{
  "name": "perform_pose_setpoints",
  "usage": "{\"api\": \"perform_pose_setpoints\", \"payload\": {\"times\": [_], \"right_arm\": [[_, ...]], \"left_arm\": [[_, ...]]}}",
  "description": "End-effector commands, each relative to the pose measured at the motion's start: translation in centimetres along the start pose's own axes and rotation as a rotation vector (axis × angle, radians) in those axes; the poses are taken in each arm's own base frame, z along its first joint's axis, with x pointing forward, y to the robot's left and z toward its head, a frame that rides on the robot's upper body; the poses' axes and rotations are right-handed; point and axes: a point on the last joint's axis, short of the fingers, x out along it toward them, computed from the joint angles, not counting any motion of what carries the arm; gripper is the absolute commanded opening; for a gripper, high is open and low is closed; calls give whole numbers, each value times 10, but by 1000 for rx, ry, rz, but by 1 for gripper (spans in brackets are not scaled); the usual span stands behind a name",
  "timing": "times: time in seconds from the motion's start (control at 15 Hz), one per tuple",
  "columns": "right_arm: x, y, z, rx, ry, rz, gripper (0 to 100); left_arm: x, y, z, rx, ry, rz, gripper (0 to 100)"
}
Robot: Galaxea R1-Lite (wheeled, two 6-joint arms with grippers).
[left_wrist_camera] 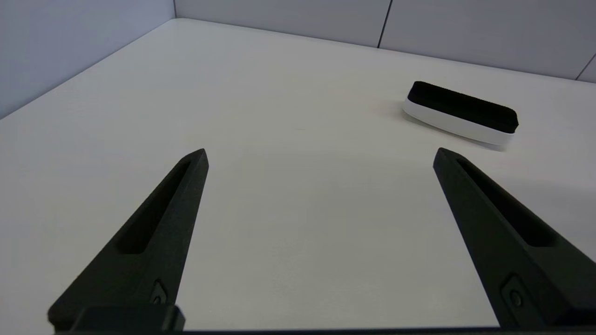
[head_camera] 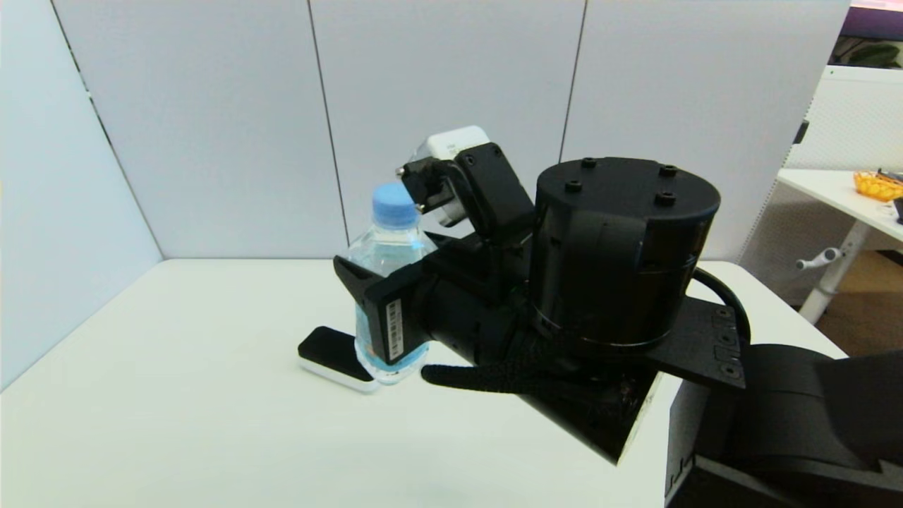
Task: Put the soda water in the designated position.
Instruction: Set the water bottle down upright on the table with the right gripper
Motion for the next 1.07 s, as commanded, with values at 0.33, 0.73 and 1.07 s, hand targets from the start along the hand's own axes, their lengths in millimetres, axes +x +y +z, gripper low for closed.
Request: {"api": "perform_pose_setpoints", "payload": {"times": [0.33, 0.73, 1.07], "right_arm": [[-4, 32, -8, -1, 31, 84, 0], [10, 41, -21, -8, 53, 93, 0], [27, 48, -34, -15, 74, 94, 0]], "left_arm": [[0, 0, 0, -1, -1, 1, 100], [0, 0, 0, -1, -1, 1, 100], [0, 0, 0, -1, -1, 1, 100]]}}
